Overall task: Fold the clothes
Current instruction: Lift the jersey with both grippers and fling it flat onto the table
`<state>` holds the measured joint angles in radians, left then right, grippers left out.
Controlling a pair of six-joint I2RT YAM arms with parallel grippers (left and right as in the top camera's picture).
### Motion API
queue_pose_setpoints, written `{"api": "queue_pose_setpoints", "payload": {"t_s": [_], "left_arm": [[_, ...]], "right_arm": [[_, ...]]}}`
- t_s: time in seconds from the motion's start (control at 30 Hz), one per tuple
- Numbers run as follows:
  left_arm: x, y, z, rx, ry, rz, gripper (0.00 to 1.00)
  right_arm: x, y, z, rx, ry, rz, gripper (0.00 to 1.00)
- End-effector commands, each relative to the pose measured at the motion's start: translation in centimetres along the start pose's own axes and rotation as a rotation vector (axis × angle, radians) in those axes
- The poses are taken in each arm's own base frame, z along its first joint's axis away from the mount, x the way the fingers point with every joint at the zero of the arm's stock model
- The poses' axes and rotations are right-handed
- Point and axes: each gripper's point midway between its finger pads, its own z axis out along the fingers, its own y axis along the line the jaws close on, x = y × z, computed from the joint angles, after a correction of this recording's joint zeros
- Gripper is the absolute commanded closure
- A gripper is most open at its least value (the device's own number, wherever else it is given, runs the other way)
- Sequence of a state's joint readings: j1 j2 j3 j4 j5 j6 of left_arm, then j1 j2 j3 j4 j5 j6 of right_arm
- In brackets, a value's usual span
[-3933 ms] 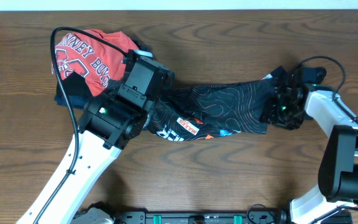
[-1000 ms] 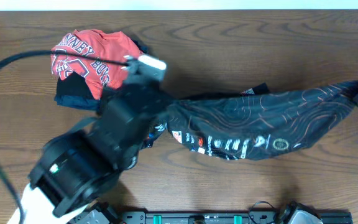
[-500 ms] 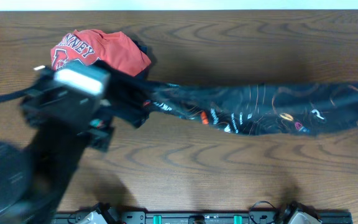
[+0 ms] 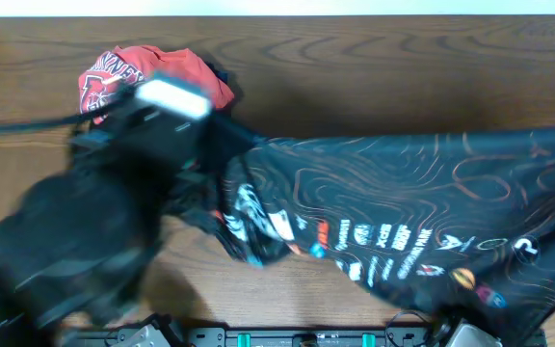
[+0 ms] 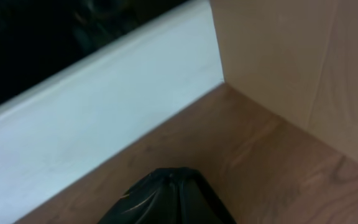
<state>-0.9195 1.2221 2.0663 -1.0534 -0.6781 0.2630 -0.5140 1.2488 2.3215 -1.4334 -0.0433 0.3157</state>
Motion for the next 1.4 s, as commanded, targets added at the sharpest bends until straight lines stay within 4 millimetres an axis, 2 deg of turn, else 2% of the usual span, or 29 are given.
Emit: {"api": "queue_pose_setpoints", "payload": {"t_s": [0.0, 0.07, 0.13, 0.27, 0.53, 0.77, 0.9, 1.03, 1.17, 1.3, 1.37], "left_arm": [[0.5, -1.6, 3.3, -0.052, 0.076, 0.062, 0.94], [0.6, -3.0, 5.1, -0.051, 0.101, 0.087, 0.94], [0.4, -4.1, 6.2, -0.049, 0.104, 0.095, 0.94], [-0.8, -4.3, 6.1, -0.043, 0.061, 0.106, 0.94], [-2.6, -1.4, 1.4, -0.028, -0.058, 0.032, 0.94], [-2.8, 1.5, -1.6, -0.038, -0.118, -0.026, 0.94], [-2.8, 2.4, -2.5, -0.041, -0.136, -0.045, 0.94], [-3.0, 2.3, -2.4, -0.044, -0.14, -0.04, 0.94], [-3.0, 1.4, -0.5, -0.066, -0.103, 0.013, 0.94], [-2.4, 0.5, 3.6, -0.124, -0.027, 0.021, 0.94], [-2.0, -0.7, 6.4, -0.111, 0.008, 0.03, 0.94]], "right_arm": [[0.5, -0.9, 4.7, 0.053, 0.088, 0.02, 0.99], [0.5, -0.5, 6.6, 0.033, 0.115, 0.003, 0.99], [0.8, 0.0, 7.7, 0.004, 0.138, 0.003, 0.99], [0.8, 0.6, 7.3, -0.036, 0.142, -0.014, 0.99], [-0.3, 1.2, 1.0, -0.066, 0.016, -0.025, 0.99], [-0.7, -2.3, -4.5, 0.119, -0.121, 0.024, 0.99], [-1.0, -2.6, -5.7, 0.133, -0.159, 0.04, 0.99], [-1.3, -3.0, -4.6, 0.16, -0.149, 0.04, 0.99], [-1.1, -2.8, -1.2, 0.16, -0.073, 0.036, 0.99], [0.0, -1.8, 3.5, 0.107, 0.051, 0.032, 0.99], [0.9, -1.0, 6.5, 0.064, 0.134, 0.036, 0.99]]}}
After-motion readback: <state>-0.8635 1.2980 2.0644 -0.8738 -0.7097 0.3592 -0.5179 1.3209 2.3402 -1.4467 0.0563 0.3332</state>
